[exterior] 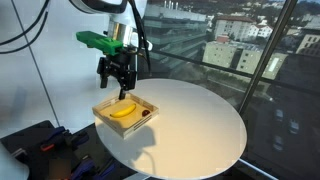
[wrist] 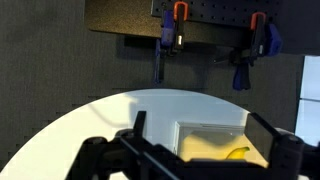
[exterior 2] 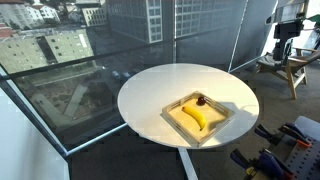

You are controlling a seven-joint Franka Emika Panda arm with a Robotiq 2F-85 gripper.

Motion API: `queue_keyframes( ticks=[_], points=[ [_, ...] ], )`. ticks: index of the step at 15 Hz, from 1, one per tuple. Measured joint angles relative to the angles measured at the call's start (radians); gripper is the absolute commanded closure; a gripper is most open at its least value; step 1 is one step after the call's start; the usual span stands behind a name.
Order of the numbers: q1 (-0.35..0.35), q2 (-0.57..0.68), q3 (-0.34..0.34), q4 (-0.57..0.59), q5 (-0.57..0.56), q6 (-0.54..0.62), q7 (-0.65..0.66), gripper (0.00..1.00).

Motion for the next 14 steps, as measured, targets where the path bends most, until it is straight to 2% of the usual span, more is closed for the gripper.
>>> queue_keyframes(
  ticks=[14],
  points=[
    [-0.015, -0.032, 0.003, 0.025, 0.0, 0.081, 0.0, 0.0]
  ],
)
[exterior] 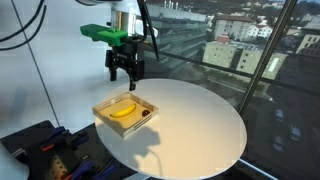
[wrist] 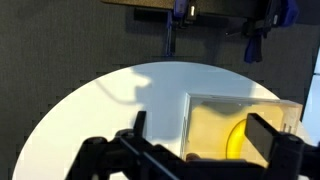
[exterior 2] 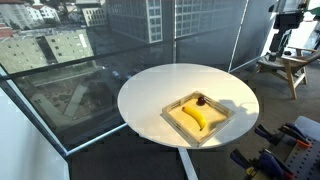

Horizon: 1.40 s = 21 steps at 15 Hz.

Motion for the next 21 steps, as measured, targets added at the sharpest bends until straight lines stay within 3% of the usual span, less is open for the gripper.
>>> queue_keyframes(
  ticks=[13, 21],
  points=[
    [-0.005, -0.008, 0.0, 0.131, 0.001, 0.01, -0.001, 0.0],
    [0.032, 0.01, 0.006, 0.17, 0.018, 0.009, -0.018, 0.0]
  ],
)
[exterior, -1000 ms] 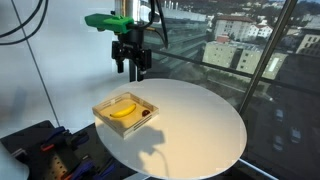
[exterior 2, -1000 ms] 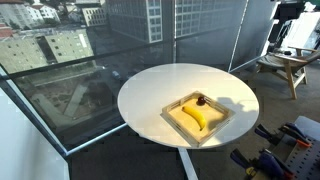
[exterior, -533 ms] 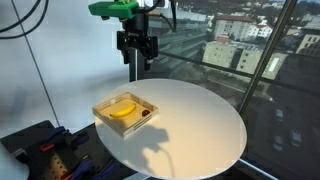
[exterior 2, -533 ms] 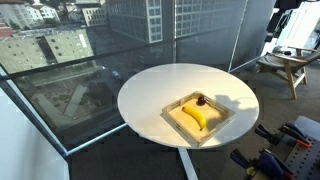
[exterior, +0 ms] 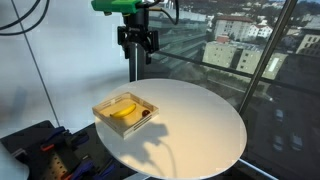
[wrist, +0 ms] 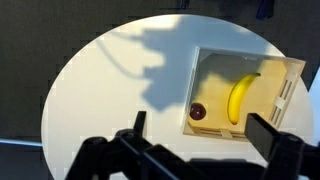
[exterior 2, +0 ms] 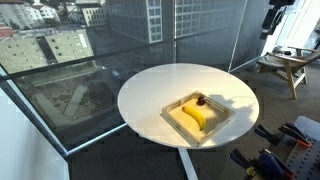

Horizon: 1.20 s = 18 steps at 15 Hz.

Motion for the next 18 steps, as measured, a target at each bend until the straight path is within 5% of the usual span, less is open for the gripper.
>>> queue_keyframes(
  ticks=[18],
  points=[
    [0.041, 0.172, 0.05, 0.135, 0.08, 0.007, -0.074, 0.0]
  ],
)
